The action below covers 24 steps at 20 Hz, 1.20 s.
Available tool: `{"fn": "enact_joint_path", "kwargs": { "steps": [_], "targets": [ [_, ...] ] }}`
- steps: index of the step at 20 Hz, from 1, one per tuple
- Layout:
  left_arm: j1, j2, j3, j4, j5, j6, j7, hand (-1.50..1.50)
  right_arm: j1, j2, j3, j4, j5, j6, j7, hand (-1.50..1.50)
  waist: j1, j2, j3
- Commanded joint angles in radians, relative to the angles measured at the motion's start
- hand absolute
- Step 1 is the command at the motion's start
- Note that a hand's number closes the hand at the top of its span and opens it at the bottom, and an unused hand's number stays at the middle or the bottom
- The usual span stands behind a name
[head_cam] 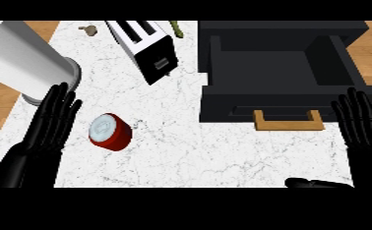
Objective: Pick up the can, place it into the drawer and close the drawer
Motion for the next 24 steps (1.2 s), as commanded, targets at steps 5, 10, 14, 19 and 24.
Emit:
{"fn": "enact_joint_path", "kwargs": {
  "steps": [5, 10, 14, 19, 24],
  "targets": [
    [-0.032, 0.007, 0.090, 0.111, 0.045, -0.011, -0.051, -1.50, 0.026, -0.020, -0.080, 0.022, -0.068, 0.068, -0.040, -1.50, -0.001, 0.000, 0.000],
    [-0.048, 0.020, 0.133, 0.198, 0.069, -0.034, -0.111, -1.50, 0.016, 0.009, -0.053, 0.064, -0.007, 0.057, -0.083, -1.50, -0.001, 0.001, 0.000],
    [-0.041, -0.019, 0.090, 0.278, 0.019, -0.002, -0.183, -1.50, 0.120, 0.016, -0.071, -0.002, -0.048, 0.107, -0.109, -1.50, -0.004, 0.000, 0.000],
    [0.001, -0.036, 0.041, 0.343, -0.018, 0.034, -0.274, -1.50, 0.117, 0.040, -0.051, -0.057, -0.014, 0.090, -0.065, -1.50, -0.003, 0.000, 0.000],
    [-0.027, -0.016, 0.123, 0.451, 0.050, -0.006, -0.361, -1.50, 0.053, -0.004, -0.147, 0.022, -0.081, 0.131, -0.071, -1.50, -0.001, 0.000, 0.000]
  ]
}}
